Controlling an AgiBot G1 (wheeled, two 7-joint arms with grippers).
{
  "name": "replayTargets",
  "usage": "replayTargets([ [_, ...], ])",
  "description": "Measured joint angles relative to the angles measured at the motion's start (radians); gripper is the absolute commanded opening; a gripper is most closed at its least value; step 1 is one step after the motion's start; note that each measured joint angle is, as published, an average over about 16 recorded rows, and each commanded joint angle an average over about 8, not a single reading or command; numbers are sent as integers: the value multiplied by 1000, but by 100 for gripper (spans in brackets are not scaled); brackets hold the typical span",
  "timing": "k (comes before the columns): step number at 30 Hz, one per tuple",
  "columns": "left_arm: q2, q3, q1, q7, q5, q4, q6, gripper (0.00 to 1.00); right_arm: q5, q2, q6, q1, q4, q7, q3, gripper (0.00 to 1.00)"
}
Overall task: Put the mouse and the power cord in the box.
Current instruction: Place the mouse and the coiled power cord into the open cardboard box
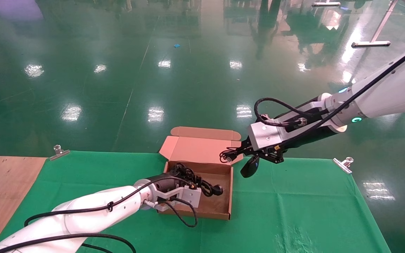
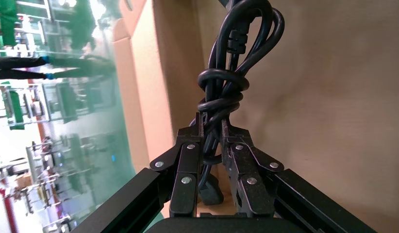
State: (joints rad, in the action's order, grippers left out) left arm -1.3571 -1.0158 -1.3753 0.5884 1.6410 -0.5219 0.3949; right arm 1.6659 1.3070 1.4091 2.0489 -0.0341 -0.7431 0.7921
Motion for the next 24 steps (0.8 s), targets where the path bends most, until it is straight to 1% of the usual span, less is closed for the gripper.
replayTargets([
  [2, 1, -14, -4, -13, -2, 1, 3, 98, -1, 0, 0, -2, 2, -2, 0, 0],
  [3, 1, -20, -6, -18, -3, 1, 4, 100, -1, 0, 1, -3, 3, -2, 0, 0],
  [15, 6, -72, -20, -68, -27, -1, 3, 100, -5, 5, 14, -2, 9, -4, -3, 0],
  [20, 20, -71, -26, -96, -60, -14, 14, 100, -7, 11, 19, 2, 6, -1, -4, 0],
  [24, 52, -55, -28, -120, -101, -43, 36, 100, -8, 18, 21, 4, 0, 4, -4, 0],
])
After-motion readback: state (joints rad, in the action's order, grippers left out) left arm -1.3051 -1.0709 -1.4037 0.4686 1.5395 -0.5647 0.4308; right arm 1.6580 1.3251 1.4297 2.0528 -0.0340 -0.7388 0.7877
